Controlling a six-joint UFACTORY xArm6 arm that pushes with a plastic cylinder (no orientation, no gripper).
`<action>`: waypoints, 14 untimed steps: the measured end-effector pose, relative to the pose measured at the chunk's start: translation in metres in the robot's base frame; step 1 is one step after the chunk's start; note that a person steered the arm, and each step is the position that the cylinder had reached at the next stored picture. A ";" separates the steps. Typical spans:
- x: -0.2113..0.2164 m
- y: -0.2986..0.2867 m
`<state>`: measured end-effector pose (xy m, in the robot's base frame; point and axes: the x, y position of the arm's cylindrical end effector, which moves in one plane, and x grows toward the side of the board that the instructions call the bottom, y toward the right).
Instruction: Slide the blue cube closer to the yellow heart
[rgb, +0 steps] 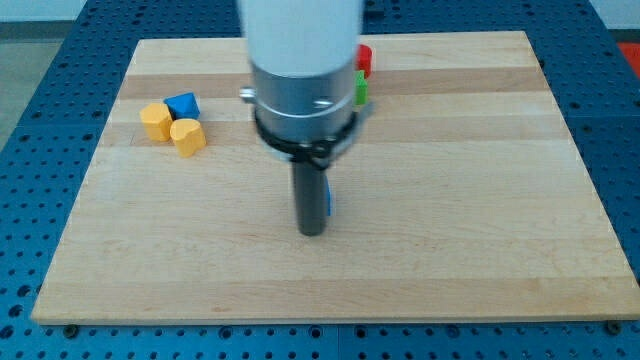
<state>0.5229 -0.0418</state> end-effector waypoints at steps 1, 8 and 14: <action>-0.030 -0.043; -0.026 0.022; -0.093 -0.011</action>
<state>0.4295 -0.0530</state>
